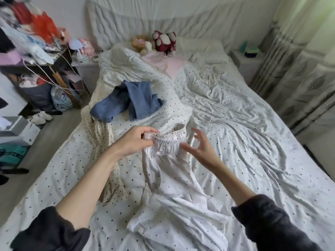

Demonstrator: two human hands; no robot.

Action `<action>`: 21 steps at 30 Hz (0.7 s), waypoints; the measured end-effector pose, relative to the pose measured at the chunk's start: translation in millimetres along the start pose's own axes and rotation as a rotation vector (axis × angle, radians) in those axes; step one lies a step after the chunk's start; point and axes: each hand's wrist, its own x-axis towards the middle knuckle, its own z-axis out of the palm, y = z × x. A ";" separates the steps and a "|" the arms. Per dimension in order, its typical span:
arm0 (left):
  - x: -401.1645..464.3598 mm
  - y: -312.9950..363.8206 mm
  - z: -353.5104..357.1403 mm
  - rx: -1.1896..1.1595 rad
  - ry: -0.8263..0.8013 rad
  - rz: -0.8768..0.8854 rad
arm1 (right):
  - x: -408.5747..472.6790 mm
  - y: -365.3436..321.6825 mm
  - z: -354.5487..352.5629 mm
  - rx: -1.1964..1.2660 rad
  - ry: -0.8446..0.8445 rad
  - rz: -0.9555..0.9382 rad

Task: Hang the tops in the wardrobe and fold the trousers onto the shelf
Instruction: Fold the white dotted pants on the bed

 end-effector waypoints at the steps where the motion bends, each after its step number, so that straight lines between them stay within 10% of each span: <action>1: -1.0 13.6 -6.2 0.019 -0.001 0.059 | 9.2 -9.0 -15.3 0.032 -0.128 0.046; 4: -2.8 50.0 -27.3 0.060 0.073 0.198 | 24.1 -35.8 -48.1 0.068 -0.312 0.041; 12: 24.5 184.6 -78.5 -0.214 0.438 0.517 | 20.4 -174.3 -152.6 0.271 0.148 -0.255; 15: 26.8 205.9 -75.3 -0.589 0.316 0.429 | 1.9 -203.0 -178.8 0.314 0.130 -0.282; 21: 24.2 211.7 -64.2 -0.296 0.204 0.473 | -19.1 -212.6 -203.8 0.171 0.209 -0.226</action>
